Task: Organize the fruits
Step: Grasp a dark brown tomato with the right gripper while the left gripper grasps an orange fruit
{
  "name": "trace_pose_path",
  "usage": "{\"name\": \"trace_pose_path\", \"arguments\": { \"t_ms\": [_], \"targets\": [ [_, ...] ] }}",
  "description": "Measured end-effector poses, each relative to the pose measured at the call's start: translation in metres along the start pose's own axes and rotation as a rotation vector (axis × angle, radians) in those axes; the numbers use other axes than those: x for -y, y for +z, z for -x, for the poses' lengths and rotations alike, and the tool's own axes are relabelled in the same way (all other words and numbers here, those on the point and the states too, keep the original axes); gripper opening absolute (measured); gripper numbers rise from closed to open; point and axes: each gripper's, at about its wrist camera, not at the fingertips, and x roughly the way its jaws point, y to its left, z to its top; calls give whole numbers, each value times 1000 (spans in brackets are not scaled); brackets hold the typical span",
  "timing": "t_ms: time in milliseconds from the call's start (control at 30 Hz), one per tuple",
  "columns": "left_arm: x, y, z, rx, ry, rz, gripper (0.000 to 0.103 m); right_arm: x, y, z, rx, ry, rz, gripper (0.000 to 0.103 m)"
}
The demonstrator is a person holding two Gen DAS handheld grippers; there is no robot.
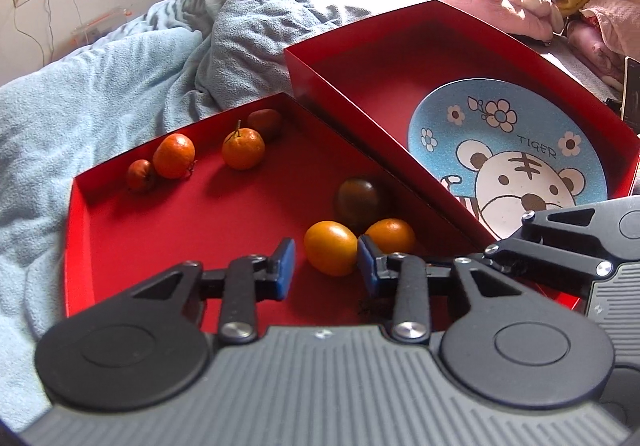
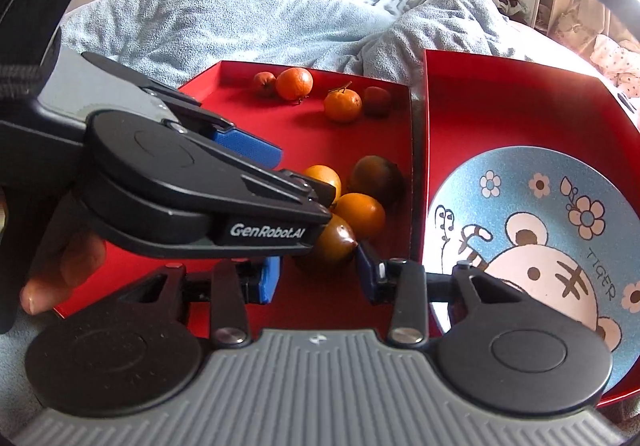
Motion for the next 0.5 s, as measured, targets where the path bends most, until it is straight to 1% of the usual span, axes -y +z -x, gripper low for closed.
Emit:
{"name": "trace_pose_path", "arguments": {
  "t_ms": [67,200,300,500],
  "targets": [
    [2,0,-2,7,1,-12,32,1,0,-1,4,1,-4,44],
    [-3,2,-6,12,-21,22,33,-1,1,-4,5,-7,5,43],
    [-3,2,-6,15,-24,25,32,-2,0,-4,6,-11,5,43],
    [-5,0,0,12,-25,38,31,-1,-1,8,2,-5,-7,43]
  ]
}}
